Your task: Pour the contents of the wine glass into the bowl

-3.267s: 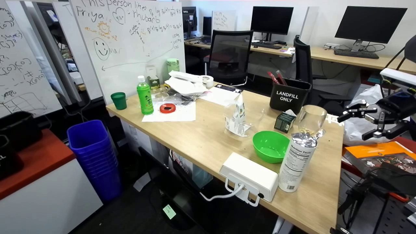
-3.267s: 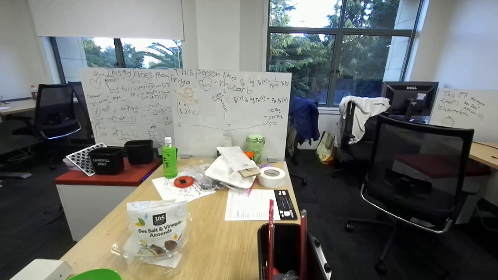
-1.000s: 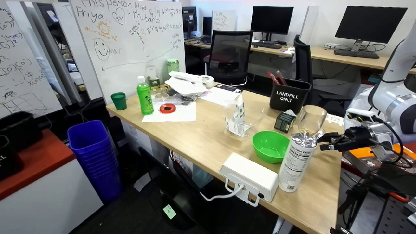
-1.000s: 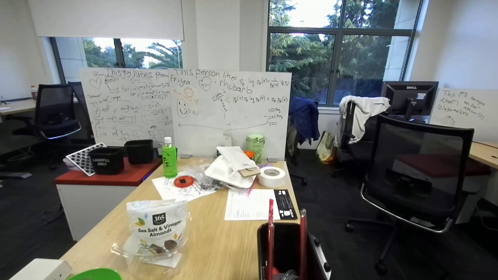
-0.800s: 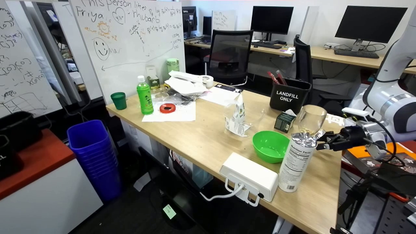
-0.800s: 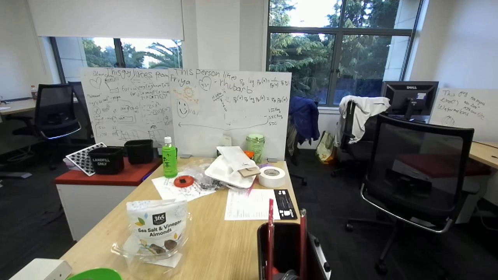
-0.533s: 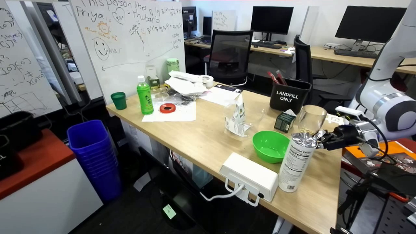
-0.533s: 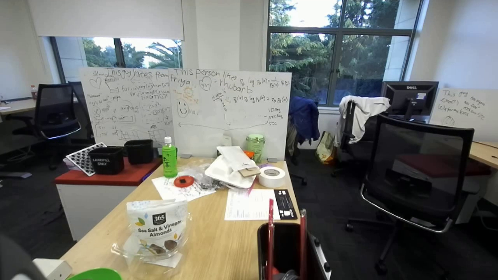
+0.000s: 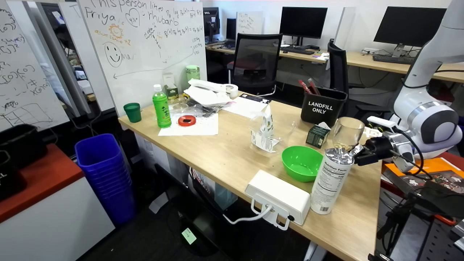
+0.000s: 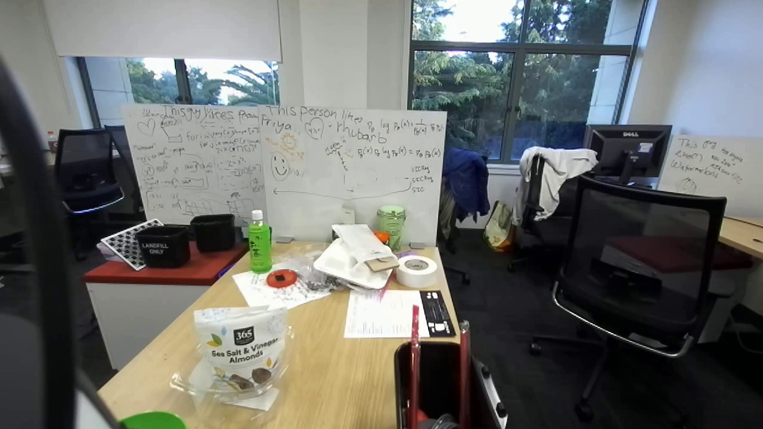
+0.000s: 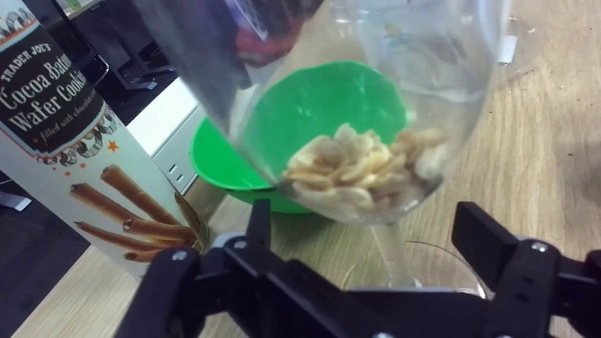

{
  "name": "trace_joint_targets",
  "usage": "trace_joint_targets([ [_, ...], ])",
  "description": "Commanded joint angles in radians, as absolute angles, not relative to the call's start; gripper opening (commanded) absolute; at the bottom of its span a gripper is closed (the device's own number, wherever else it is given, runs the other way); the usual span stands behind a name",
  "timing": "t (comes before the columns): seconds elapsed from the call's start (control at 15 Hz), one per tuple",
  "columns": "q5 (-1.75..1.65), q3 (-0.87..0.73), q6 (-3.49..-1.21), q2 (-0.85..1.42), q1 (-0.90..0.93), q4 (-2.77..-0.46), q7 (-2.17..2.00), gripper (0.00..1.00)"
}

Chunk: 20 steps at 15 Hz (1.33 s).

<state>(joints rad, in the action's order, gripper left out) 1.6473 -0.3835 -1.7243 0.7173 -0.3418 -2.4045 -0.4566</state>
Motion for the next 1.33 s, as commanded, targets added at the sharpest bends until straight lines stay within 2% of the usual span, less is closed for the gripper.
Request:
trace_joint_targets([
  [0.0,1.684,-0.372,-1.747,0.724,-0.342,-2.396,-0.445,0.73],
  [0.07,1.69,-0.371,-1.749,0.723,-0.342,-2.397,-0.444,0.69],
  [0.67,1.709,-0.375,-1.794,0.713,-0.341,-2.403,-0.431,0.04],
  [0.87,1.698,-0.384,-1.801,0.686,-0.336,-2.41,-0.419,0.01],
  [0.93,1.692,-0.386,-1.813,0.679,-0.332,-2.415,-0.414,0.04],
  [1.27,1.693,-0.396,-1.882,0.635,-0.301,-2.449,-0.3,0.04],
])
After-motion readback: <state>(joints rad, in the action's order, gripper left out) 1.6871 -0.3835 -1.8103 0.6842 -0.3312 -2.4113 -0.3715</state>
